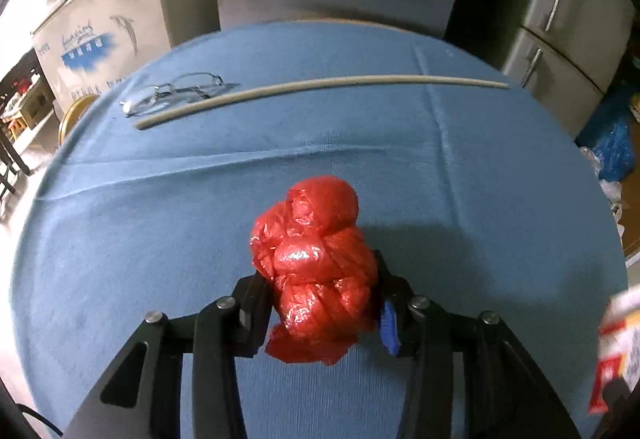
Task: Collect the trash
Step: 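Carry the red bag and orange box over the red basket with both tools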
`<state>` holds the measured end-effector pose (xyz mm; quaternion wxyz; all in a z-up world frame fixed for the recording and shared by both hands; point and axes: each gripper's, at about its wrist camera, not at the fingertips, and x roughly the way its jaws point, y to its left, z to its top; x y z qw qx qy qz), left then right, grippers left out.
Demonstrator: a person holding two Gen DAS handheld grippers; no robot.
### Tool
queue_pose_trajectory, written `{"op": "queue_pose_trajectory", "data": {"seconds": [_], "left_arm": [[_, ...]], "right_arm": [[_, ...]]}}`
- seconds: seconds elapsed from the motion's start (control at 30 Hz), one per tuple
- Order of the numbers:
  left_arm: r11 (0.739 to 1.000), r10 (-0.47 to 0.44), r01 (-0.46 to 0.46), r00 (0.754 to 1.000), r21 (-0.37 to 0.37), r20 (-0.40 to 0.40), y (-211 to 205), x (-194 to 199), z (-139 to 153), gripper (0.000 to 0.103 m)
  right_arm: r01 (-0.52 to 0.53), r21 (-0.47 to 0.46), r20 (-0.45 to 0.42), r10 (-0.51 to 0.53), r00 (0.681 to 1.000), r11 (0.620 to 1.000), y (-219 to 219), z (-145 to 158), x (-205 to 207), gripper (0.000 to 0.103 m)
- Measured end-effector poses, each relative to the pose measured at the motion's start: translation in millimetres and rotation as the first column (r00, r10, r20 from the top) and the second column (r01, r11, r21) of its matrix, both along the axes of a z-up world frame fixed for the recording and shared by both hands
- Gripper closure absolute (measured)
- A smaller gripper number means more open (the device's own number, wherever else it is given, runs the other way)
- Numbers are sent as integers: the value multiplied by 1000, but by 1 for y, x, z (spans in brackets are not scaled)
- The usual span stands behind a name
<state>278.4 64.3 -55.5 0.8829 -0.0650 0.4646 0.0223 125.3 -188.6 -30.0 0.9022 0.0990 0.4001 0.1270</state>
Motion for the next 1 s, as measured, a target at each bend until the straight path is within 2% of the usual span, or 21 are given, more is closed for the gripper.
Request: {"op": "queue_pose_trajectory", "data": {"seconds": [0.27, 0.5, 1.0], "left_arm": [[1000, -22, 22, 999, -12, 27, -1, -48, 12, 58], [998, -50, 51, 998, -31, 35, -13, -86, 18, 58], [988, -149, 152, 987, -37, 54, -46, -122, 27, 58]], "right_arm": [[-28, 9, 14, 28, 1000, 1000, 15, 0, -21, 49], [-7, 7, 21, 7, 1000, 1000, 10, 3, -41, 49], [67, 29, 36, -68, 997, 997, -17, 9, -74, 49]]}}
